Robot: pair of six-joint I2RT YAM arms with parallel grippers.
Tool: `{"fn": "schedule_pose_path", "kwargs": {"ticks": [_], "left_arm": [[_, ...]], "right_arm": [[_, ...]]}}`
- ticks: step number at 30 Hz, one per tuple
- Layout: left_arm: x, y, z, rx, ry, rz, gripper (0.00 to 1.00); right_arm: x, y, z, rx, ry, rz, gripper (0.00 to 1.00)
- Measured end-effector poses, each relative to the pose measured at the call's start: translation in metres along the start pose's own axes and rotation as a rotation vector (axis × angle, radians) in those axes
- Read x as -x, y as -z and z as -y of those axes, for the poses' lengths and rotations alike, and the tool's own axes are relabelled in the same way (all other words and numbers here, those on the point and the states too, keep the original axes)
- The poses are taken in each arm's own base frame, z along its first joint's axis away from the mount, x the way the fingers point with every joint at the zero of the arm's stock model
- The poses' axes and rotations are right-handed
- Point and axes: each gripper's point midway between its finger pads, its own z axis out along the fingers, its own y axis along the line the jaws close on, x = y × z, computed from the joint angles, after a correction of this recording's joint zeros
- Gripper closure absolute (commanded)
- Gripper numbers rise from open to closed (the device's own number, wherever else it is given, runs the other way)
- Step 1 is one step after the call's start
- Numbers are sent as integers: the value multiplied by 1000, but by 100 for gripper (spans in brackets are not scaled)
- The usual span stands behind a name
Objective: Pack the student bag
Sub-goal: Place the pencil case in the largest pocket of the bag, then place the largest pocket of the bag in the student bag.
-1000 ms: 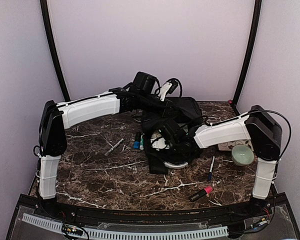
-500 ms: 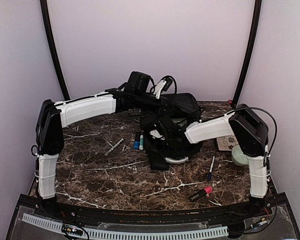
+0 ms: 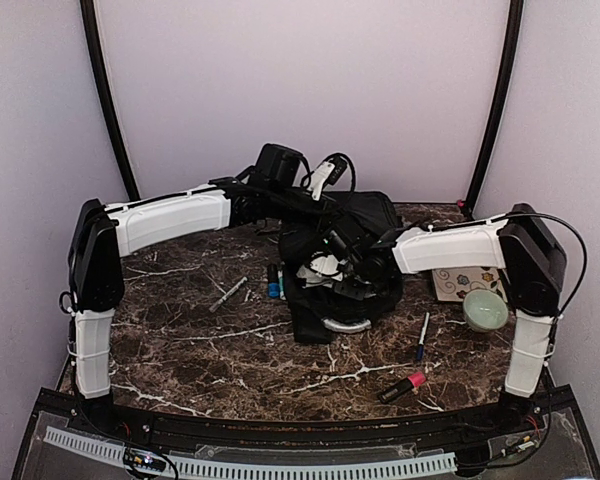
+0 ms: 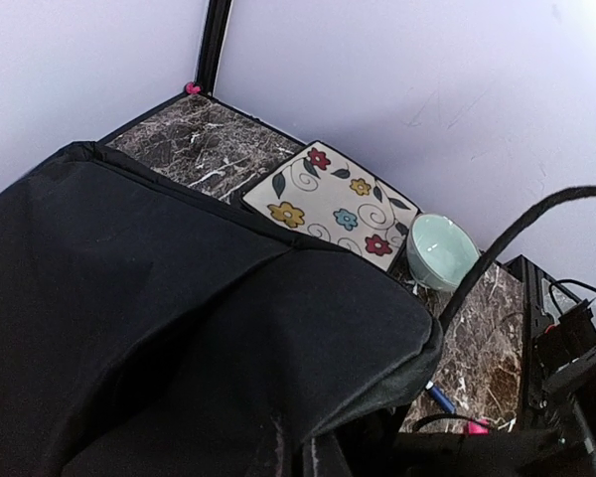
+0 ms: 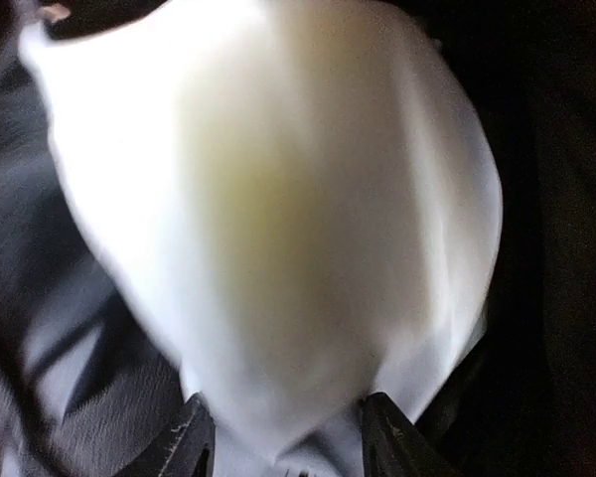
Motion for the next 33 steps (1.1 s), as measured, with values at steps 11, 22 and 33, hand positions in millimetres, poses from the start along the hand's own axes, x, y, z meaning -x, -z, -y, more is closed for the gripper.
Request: {"fn": "schedule_pose_path", "kwargs": {"ticks": [11,22,33], "left_arm": [[-11,2,1,5,-18,-35,100],[-33,0,1,-14,-8,-70,100],[-73,-9,-1,-52,51,-113,100]], "right_arm": [[-18,36,-16,170,-35,-10,48],[-52,78,-56,363,47,46,61],[-73,68,-78,401,108,23,54]]}}
